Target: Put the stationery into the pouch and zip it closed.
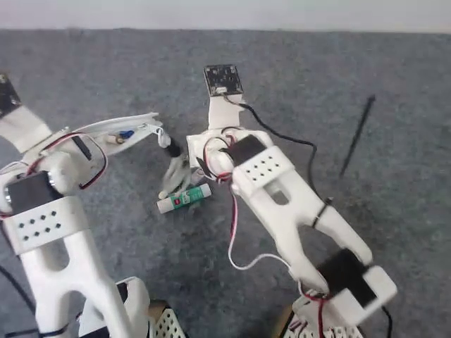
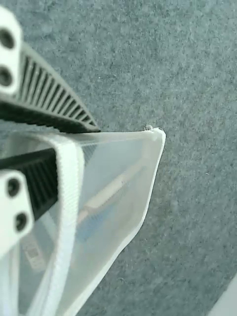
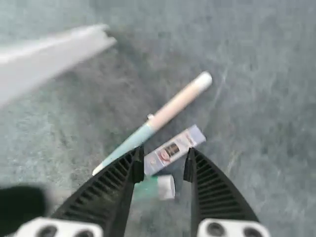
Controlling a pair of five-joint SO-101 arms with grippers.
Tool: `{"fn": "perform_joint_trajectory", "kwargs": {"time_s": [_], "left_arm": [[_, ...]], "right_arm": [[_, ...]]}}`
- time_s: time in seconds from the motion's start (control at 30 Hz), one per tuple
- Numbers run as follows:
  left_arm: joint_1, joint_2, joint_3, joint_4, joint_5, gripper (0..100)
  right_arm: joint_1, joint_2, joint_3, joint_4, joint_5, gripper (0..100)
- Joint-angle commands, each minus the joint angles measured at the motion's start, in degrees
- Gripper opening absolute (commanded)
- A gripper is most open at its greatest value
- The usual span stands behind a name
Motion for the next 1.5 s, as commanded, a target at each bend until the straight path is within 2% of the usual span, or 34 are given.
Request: {"fn": "perform_joint_trajectory", "kwargs": {"time_s": [0.0, 0.83, 1.07, 1.27, 1.47], "left_arm": [[-0.4, -0.4, -2.0, -0.1, -0.4, 1], [-0.4, -0.4, -2.0, 0.0, -0.5, 1], [-0.4, -0.4, -2.0, 0.0, -0.5, 1], [-0.4, -0.4, -2.0, 0.0, -0.5, 1], [-0.4, -0.4, -2.0, 0.0, -0.5, 1]], "right_arm": [[0.7, 1.7, -6.5, 3.6, -4.1, 13.1], [0.3, 27.4, -22.0, 4.2, -4.2, 13.1], [2.2, 31.7, -24.4, 4.4, -4.2, 13.1], [2.1, 35.2, -31.3, 13.5, -4.3, 13.1], [2.1, 40.6, -36.6, 15.9, -4.2, 13.1]]}}
